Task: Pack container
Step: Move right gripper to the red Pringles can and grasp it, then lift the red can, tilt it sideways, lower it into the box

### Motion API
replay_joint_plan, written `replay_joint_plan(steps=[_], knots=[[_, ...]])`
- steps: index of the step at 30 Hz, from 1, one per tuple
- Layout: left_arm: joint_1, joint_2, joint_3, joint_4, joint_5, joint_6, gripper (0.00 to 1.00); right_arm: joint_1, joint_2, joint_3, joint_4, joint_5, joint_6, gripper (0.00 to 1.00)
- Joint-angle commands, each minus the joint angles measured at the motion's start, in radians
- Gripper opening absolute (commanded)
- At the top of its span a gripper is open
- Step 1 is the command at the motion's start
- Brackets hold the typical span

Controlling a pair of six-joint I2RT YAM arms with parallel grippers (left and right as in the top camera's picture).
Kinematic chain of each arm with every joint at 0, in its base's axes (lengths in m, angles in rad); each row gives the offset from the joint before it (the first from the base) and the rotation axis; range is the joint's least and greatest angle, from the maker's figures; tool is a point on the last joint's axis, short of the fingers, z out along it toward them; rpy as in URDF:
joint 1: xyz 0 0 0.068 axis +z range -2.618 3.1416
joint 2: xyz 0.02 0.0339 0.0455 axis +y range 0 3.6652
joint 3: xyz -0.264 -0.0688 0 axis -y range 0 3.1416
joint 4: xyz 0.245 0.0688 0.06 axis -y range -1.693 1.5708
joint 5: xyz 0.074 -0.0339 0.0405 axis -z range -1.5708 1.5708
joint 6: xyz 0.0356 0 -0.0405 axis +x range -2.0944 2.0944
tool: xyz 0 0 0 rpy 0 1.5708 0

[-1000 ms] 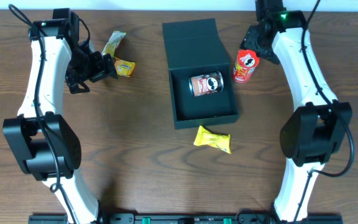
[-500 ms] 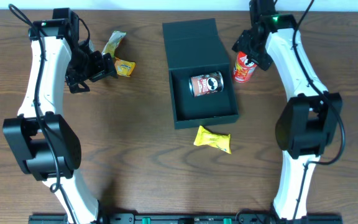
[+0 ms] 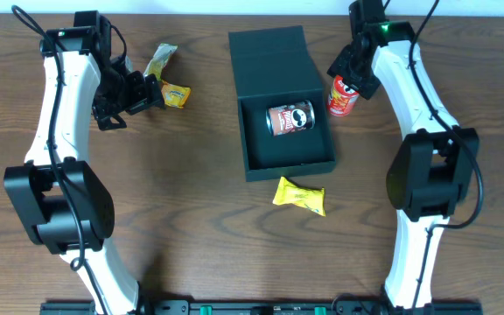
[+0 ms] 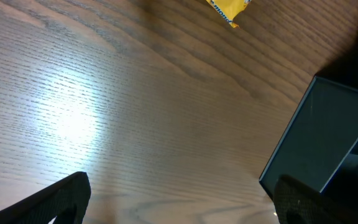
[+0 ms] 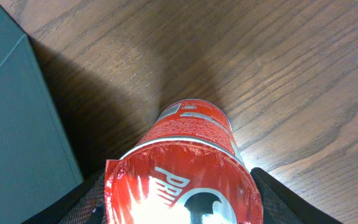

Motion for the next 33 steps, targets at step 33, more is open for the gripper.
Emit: replay_joint_plan(steps=[33], knots=[[-0.002,-0.008,0.015,0.033,-0.003,-0.012,0.95,-0.348,0.001,0.004,-0.412,-1.142,-0.444,0.5]])
